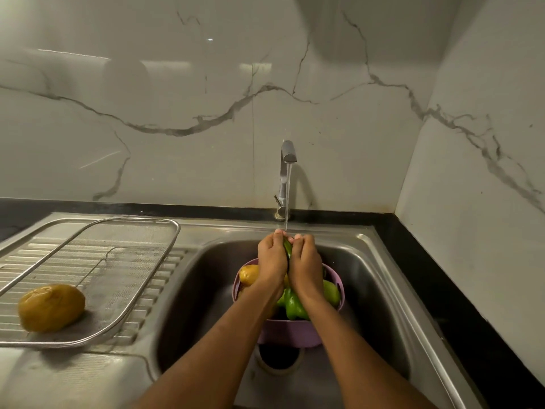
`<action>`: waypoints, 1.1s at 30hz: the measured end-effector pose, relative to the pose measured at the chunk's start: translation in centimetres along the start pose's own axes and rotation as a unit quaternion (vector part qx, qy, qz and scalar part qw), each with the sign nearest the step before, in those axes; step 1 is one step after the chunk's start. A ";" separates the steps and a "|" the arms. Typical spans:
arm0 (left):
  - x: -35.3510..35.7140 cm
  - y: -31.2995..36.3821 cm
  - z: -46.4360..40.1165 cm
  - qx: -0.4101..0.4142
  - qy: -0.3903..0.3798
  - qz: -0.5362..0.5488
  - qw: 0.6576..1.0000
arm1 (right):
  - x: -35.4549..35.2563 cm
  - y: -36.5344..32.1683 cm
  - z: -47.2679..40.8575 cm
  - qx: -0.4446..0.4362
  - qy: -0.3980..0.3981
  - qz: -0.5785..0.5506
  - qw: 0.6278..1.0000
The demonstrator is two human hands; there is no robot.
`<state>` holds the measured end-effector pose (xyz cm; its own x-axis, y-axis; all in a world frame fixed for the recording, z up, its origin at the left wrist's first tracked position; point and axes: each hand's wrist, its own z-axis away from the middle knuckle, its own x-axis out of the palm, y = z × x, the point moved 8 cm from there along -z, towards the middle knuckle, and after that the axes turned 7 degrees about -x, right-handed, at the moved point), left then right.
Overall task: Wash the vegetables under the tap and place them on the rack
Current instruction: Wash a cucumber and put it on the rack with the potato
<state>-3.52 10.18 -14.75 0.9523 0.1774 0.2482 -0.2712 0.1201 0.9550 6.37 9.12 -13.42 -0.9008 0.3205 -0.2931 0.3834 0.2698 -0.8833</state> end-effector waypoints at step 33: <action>-1.0 0.9 0.8 0.081 -0.027 -0.091 0.992 | 2.3 -0.9 1.5 0.096 -0.050 -0.168 0.980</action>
<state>-4.66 9.35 -14.03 0.9909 0.1135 0.0728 -0.0718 -0.0131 0.9973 3.65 8.23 -13.90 -0.9888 0.1491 0.0002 0.0247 0.1649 -0.9860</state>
